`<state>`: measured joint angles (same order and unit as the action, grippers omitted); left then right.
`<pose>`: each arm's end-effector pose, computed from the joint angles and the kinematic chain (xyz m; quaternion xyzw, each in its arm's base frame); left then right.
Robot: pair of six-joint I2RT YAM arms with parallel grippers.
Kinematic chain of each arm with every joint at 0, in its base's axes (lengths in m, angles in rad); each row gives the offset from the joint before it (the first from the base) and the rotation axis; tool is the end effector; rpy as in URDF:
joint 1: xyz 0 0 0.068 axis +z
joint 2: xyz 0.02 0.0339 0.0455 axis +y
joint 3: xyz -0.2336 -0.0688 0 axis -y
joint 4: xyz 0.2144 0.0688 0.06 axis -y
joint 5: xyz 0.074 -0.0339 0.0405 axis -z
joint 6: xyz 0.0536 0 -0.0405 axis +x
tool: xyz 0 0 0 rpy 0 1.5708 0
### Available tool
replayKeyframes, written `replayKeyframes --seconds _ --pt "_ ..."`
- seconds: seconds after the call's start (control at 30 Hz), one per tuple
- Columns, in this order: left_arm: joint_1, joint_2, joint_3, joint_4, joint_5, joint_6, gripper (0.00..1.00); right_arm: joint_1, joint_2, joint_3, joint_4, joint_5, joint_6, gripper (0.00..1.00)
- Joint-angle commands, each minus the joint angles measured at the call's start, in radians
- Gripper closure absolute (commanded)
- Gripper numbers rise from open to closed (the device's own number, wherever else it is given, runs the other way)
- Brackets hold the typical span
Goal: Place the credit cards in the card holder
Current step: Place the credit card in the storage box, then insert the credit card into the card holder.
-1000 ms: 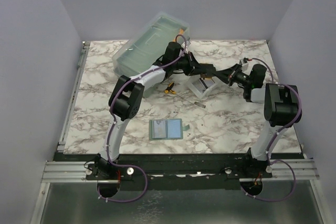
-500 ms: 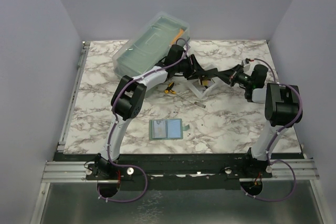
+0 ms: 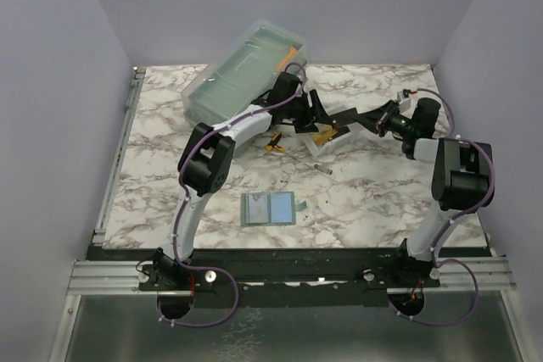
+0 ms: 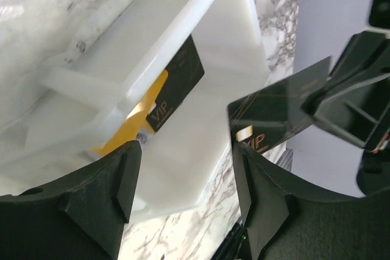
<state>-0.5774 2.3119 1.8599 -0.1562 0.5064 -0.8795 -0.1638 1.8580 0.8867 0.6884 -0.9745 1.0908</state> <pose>0.4014 -0.2925 0.1771 -0.0145 0.8658 -0.4640 0.1866 0.3591 -0.0144 0.1653 0.1872 0.7371 0.5721 0.3071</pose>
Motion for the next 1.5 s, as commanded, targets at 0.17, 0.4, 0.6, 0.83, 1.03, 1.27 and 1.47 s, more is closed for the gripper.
replayKeyframes --seconds 0.17,0.4,0.6,0.83,1.03,1.27,1.47 --pt "0.007 -0.296 -0.164 -0.136 0.042 0.118 0.32 0.0 -0.161 0.136 -0.464 -0.056 -0.408 1.0" --pt "0.053 -0.625 -0.458 -0.157 0.187 0.241 0.32 0.152 -0.275 0.161 -0.75 -0.055 -0.647 1.0" --pt "0.094 -0.848 -0.689 -0.178 0.376 0.329 0.3 0.417 -0.349 0.109 -0.82 -0.168 -0.738 1.0" --pt "0.149 -1.054 -0.895 -0.213 0.413 0.344 0.29 0.644 -0.345 0.102 -0.792 -0.247 -0.76 1.0" --pt "0.151 -1.097 -0.983 -0.214 0.51 0.332 0.34 0.716 -0.312 0.103 -0.731 -0.294 -0.743 1.0" --pt "0.151 -1.106 -1.005 -0.207 0.576 0.329 0.72 0.724 -0.306 0.096 -0.654 -0.271 -0.693 1.0" --pt "0.162 -1.143 -1.011 -0.201 0.456 0.305 1.0 0.724 -0.308 0.002 -0.443 -0.097 -0.405 0.64"
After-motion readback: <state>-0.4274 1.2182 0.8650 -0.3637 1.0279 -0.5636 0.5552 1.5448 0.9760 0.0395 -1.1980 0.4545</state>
